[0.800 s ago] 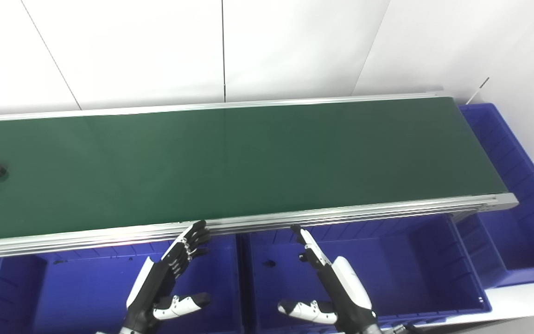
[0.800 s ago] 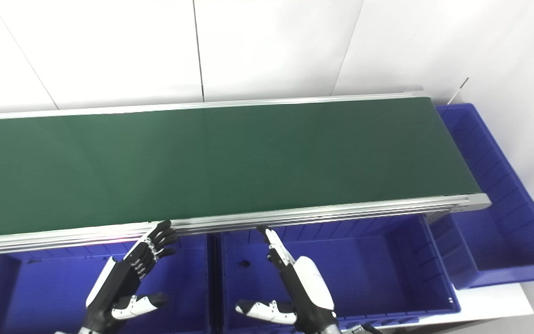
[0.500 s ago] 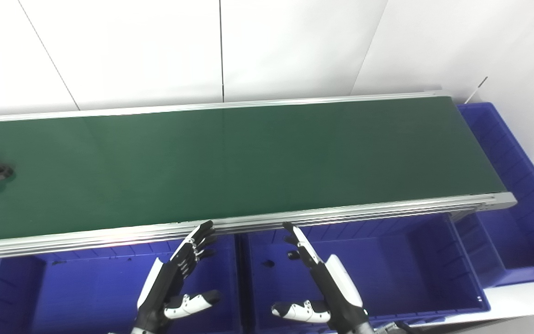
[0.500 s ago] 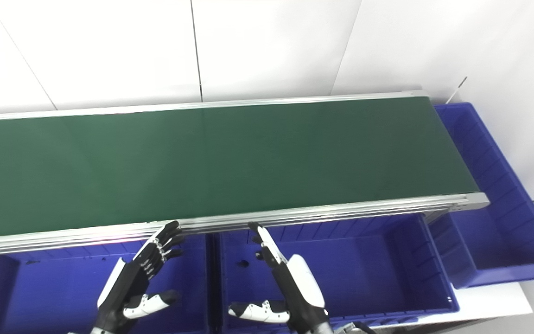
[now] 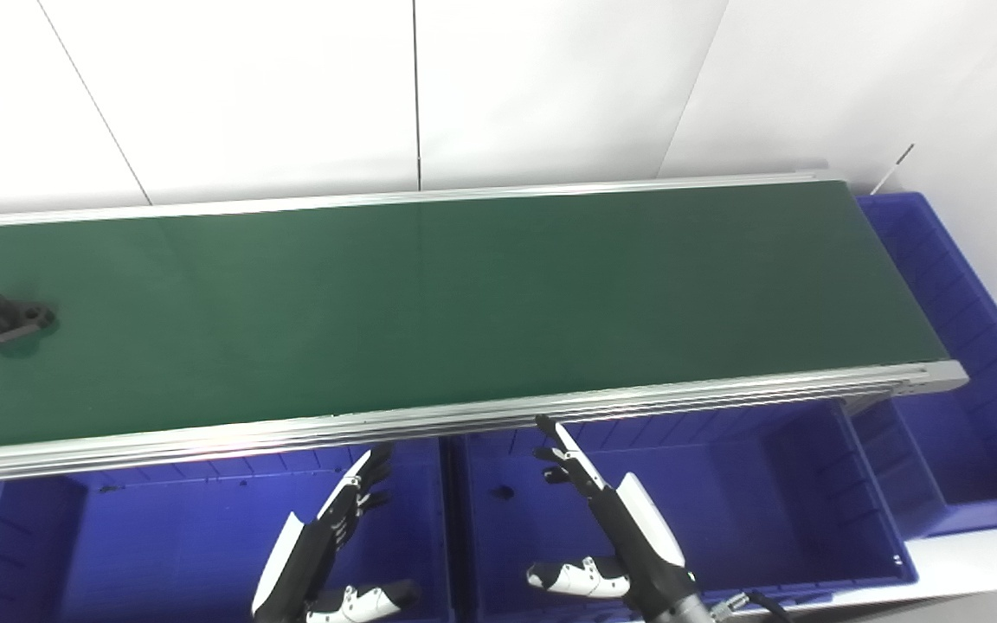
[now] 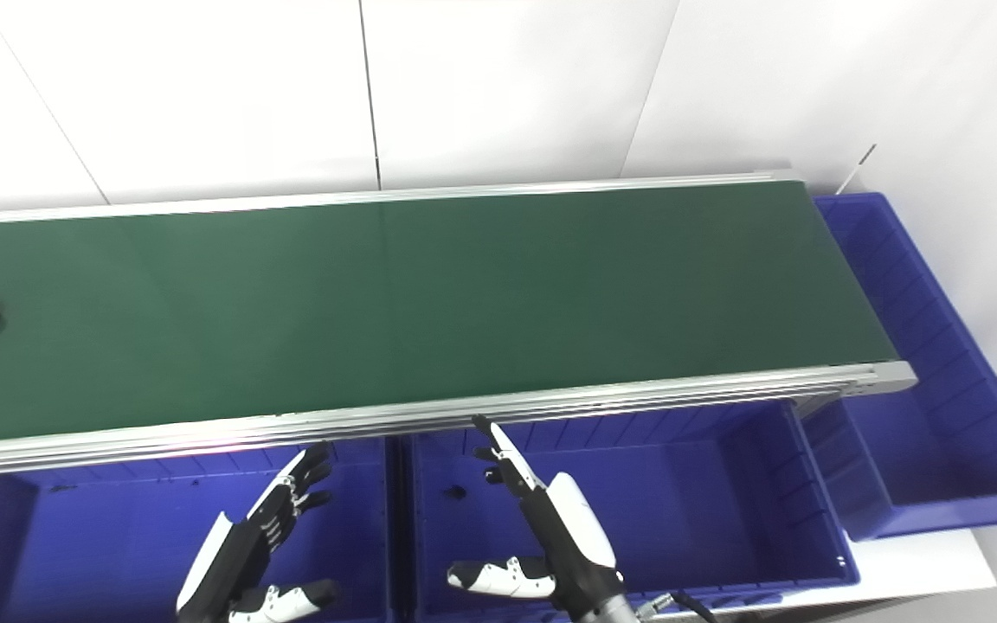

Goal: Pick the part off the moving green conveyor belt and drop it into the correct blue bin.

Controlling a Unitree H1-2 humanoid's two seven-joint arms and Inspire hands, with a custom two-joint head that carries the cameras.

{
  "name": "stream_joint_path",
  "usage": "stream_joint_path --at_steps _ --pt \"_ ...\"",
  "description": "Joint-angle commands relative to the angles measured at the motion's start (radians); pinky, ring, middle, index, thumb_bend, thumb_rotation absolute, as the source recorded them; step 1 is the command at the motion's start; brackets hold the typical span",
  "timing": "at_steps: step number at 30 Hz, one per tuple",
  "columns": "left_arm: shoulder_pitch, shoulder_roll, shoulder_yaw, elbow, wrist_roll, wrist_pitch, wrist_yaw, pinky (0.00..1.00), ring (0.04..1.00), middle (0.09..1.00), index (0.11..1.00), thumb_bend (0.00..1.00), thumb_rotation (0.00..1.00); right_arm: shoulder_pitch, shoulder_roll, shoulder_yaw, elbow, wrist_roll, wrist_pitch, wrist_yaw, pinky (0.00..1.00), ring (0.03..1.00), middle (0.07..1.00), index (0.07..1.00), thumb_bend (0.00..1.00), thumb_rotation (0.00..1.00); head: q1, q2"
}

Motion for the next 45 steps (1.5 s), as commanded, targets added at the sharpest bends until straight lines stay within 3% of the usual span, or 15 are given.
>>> stream_joint_path --at_steps 1,14,24,26,27,28,29,33,34,41,45 --pt "-0.009 0.009 -0.011 -0.030 0.002 -0.013 0.034 0.87 0.931 0.953 0.918 0.90 0.55 0.001 0.002 0.004 -0.008 0.001 -0.060 -0.033 0.79 0.879 0.961 1.000 0.96 0.81 0.010 -0.004" --pt "-0.013 0.057 -0.045 0.008 0.005 -0.013 0.168 0.81 0.888 0.911 0.880 0.91 0.54 -0.048 -0.054 0.069 0.051 -0.004 -0.060 -0.133 0.77 0.863 0.954 1.000 0.93 0.79 0.104 -0.023" --pt "-0.051 0.081 -0.073 0.056 0.009 -0.013 0.216 0.79 0.873 0.912 0.880 0.91 0.51 -0.078 -0.086 0.093 0.101 0.005 -0.060 -0.181 0.76 0.848 0.931 1.000 0.89 0.76 0.114 -0.053" --pt "-0.055 0.081 -0.077 0.064 0.005 -0.013 0.219 0.79 0.870 0.911 0.878 0.91 0.52 -0.080 -0.089 0.101 0.105 0.009 -0.060 -0.189 0.75 0.847 0.929 0.995 0.88 0.76 0.121 -0.072" --pt "-0.059 0.083 -0.082 0.074 0.008 -0.013 0.227 0.79 0.869 0.910 0.878 0.91 0.51 -0.083 -0.092 0.107 0.113 0.005 -0.060 -0.201 0.75 0.847 0.928 0.994 0.88 0.76 0.132 -0.104" --pt "-0.062 0.083 -0.087 0.080 0.009 -0.013 0.233 0.79 0.873 0.912 0.877 0.92 0.52 -0.085 -0.096 0.113 0.119 0.003 -0.060 -0.210 0.75 0.846 0.928 0.996 0.88 0.76 0.132 -0.104" --pt "-0.065 0.085 -0.096 0.091 0.018 -0.013 0.251 0.79 0.875 0.912 0.877 0.92 0.52 -0.088 -0.101 0.120 0.128 0.001 -0.060 -0.224 0.75 0.845 0.929 0.996 0.87 0.76 0.150 -0.134" --pt "-0.084 0.094 -0.149 0.123 0.056 -0.013 0.332 0.76 0.847 0.887 0.861 0.94 0.54 -0.105 -0.133 0.166 0.167 0.015 -0.060 -0.291 0.73 0.837 0.925 0.991 0.87 0.75 0.225 -0.193" --pt "-0.091 0.092 -0.163 0.133 0.056 -0.013 0.348 0.75 0.844 0.885 0.859 0.94 0.54 -0.109 -0.143 0.178 0.173 0.026 -0.060 -0.300 0.73 0.836 0.924 0.990 0.87 0.75 0.270 -0.219" --pt "-0.135 0.100 -0.275 0.179 0.080 -0.013 0.463 0.75 0.826 0.857 0.833 0.91 0.54 -0.121 -0.191 0.219 0.200 0.066 -0.060 -0.327 0.73 0.844 0.939 1.000 0.90 0.74 0.387 -0.284" --pt "-0.164 0.106 -0.334 0.207 0.085 -0.013 0.537 0.75 0.821 0.851 0.818 0.91 0.52 -0.129 -0.206 0.242 0.218 0.126 -0.060 -0.338 0.76 0.866 0.949 1.000 0.91 0.70 0.398 -0.295"
